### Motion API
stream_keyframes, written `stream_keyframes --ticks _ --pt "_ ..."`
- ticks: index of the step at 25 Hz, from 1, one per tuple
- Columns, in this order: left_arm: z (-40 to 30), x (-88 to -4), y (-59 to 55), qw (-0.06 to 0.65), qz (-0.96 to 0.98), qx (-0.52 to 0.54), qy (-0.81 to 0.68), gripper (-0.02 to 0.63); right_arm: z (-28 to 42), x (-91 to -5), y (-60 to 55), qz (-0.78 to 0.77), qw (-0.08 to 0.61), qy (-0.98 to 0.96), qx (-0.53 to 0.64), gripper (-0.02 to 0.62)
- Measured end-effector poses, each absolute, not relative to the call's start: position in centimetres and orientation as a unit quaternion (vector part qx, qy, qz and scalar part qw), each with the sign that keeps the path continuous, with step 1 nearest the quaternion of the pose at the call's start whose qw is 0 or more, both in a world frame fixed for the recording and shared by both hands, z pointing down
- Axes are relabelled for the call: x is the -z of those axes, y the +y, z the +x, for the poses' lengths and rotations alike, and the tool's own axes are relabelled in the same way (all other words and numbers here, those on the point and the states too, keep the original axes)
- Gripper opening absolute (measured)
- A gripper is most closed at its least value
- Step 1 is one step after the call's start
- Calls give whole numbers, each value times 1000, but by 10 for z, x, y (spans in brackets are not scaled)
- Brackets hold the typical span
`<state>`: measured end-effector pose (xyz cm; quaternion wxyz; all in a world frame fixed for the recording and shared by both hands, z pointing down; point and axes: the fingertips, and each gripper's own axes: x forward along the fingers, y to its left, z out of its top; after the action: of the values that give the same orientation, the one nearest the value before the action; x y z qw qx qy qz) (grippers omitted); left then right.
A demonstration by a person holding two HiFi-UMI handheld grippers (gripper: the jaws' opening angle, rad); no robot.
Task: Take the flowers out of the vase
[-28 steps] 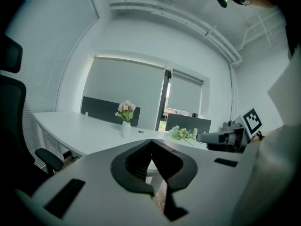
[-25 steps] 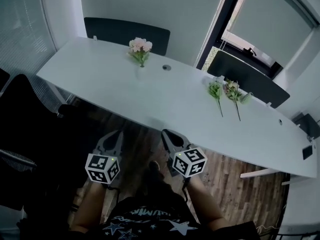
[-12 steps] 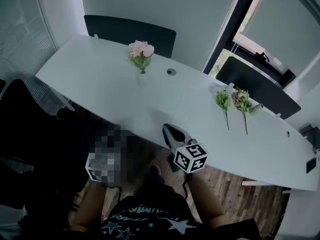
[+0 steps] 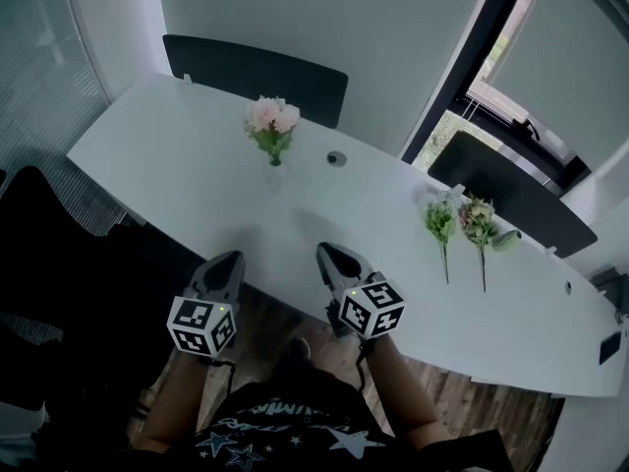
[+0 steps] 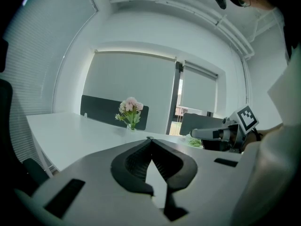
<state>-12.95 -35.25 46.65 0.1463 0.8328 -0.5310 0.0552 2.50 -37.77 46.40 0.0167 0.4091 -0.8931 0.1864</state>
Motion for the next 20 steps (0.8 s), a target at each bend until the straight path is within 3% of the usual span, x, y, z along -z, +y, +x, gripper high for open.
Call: stream_keyframes --ticks 20 --pt "-133 -468 -405 160 794 -33 -586 9 18 -464 -458 342 19 -921 -187 3"
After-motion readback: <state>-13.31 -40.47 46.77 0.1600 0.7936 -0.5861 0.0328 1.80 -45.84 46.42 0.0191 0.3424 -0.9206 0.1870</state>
